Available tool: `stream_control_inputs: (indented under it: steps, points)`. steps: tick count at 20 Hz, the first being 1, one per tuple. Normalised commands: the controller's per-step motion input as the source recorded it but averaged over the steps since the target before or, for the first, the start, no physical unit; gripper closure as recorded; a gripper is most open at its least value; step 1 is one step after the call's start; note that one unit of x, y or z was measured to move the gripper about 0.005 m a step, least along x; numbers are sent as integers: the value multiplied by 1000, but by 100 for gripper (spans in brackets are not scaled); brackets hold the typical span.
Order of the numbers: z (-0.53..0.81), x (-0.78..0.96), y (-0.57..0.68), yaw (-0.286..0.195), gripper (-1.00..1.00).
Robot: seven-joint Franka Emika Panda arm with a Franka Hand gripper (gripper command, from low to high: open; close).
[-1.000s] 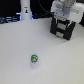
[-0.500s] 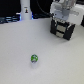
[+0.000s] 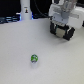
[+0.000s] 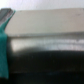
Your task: Open the kcup holder, insert the kcup into the holder, and close the kcup holder
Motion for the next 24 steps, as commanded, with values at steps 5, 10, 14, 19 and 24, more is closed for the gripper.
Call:
stream_control_inputs:
  steps: [5,10,14,19,24]
  points:
    - [211,966,-212,-11,100]
    - [221,925,-253,-8,100]
    - [174,911,-291,-4,100]
    - [144,897,-321,-8,100]
    - [136,845,-338,-17,100]
